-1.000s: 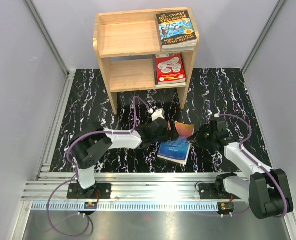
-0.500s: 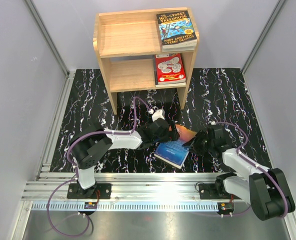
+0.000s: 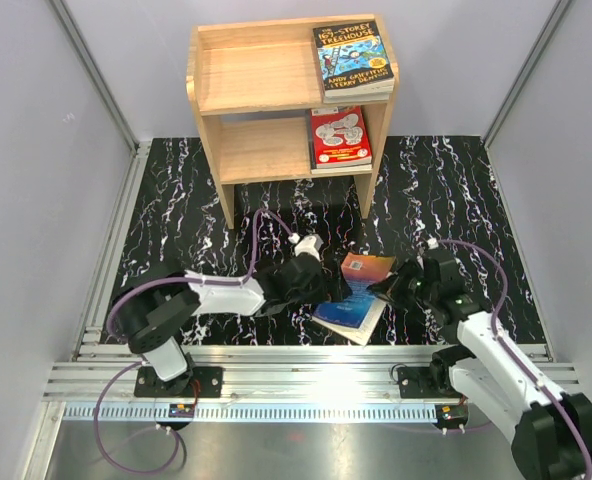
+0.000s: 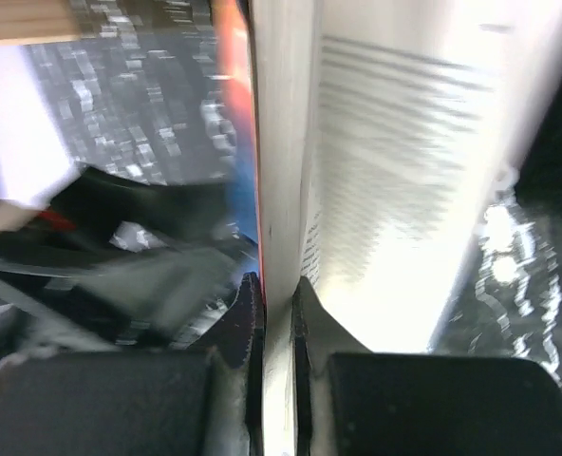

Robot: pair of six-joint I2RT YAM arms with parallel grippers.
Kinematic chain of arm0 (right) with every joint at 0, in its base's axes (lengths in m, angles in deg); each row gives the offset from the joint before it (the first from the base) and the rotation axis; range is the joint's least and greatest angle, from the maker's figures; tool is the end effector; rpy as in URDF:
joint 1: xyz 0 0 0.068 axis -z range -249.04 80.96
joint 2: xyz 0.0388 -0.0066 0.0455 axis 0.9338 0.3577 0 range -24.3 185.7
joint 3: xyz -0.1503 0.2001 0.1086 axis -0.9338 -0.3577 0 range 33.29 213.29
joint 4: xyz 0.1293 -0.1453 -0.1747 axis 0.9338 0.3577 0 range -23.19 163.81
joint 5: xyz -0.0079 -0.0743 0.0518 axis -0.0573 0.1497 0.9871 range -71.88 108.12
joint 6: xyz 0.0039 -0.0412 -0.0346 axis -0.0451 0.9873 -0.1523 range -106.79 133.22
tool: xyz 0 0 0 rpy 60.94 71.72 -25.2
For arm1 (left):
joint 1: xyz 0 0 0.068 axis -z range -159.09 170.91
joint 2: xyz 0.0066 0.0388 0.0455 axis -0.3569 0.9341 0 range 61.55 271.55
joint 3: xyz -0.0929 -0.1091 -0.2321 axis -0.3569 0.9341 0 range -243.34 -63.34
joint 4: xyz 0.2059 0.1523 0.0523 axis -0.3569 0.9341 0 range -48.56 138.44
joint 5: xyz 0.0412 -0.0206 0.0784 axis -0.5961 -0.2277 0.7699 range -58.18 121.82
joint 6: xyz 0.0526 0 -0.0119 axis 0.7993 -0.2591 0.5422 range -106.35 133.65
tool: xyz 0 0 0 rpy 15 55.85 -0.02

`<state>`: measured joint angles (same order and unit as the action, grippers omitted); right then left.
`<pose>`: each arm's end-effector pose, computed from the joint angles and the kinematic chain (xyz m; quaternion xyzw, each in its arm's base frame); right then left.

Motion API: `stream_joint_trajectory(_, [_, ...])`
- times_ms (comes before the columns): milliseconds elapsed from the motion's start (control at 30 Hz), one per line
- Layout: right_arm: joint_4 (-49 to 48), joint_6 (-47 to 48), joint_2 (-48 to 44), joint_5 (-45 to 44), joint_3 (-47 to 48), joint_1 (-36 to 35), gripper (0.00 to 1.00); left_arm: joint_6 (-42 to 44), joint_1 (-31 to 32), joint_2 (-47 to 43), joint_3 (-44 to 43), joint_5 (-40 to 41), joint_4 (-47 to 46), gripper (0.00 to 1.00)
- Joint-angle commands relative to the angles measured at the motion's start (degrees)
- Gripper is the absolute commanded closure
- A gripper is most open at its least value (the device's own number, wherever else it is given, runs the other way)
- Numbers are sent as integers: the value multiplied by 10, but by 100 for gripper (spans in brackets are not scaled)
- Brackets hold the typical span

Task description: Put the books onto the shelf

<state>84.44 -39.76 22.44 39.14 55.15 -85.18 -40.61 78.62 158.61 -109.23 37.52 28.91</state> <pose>0.1555 0.0582 0.1845 0.2147 0.8771 0.3621 0.2314 0.1836 -0.2840 0.1539 0.0056 0.9003 -0.3337 0.2793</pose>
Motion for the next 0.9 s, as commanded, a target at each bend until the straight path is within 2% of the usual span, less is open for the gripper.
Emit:
stream_joint_trajectory(0, [50, 9, -53, 15, 74, -4, 100, 9, -15, -69, 80, -82, -131, 1])
stream_joint_trajectory(67, [71, 9, -62, 18, 86, -4, 100, -3, -30, -75, 116, -120, -199, 1])
stream_joint_trajectory(200, [74, 6, -73, 38, 102, -4, 100, -69, -81, -46, 199, -219, -461, 1])
stream_joint_trajectory(267, [49, 0, -77, 53, 97, -4, 100, -102, -93, 0, 208, -278, -540, 1])
stream_joint_trajectory(333, [19, -18, -90, 86, 76, -4, 100, -134, -95, 58, 209, -323, -663, 1])
stream_joint_trajectory(367, [-18, -25, -96, 96, 67, -4, 100, -170, -98, 80, 207, -333, -708, 1])
stream_joint_trajectory(400, [-33, -33, -103, 113, 59, -4, 100, -192, -99, 103, 204, -342, -799, 1])
stream_joint_trajectory(433, [-43, -40, -115, 119, 46, -4, 100, -212, -100, 145, 202, -354, -831, 1])
stream_joint_trajectory(567, [-132, -92, -153, 154, 19, -4, 100, -223, -99, 181, 179, -364, -828, 1])
stream_joint_trajectory(733, [-160, -97, -169, 170, 6, -4, 100, -221, -100, 185, 179, -366, -828, 1])
stream_joint_trajectory(800, [-217, -114, -159, 183, -16, -4, 100, -222, -99, 184, 176, -372, -828, 11])
stream_joint_trajectory(833, [-234, -125, -155, 184, -43, -4, 100, -220, -100, 182, 173, -376, -828, 21])
stream_joint_trajectory(867, [-263, -129, -152, 185, -57, -3, 100, -220, -99, 179, 173, -378, -828, 36])
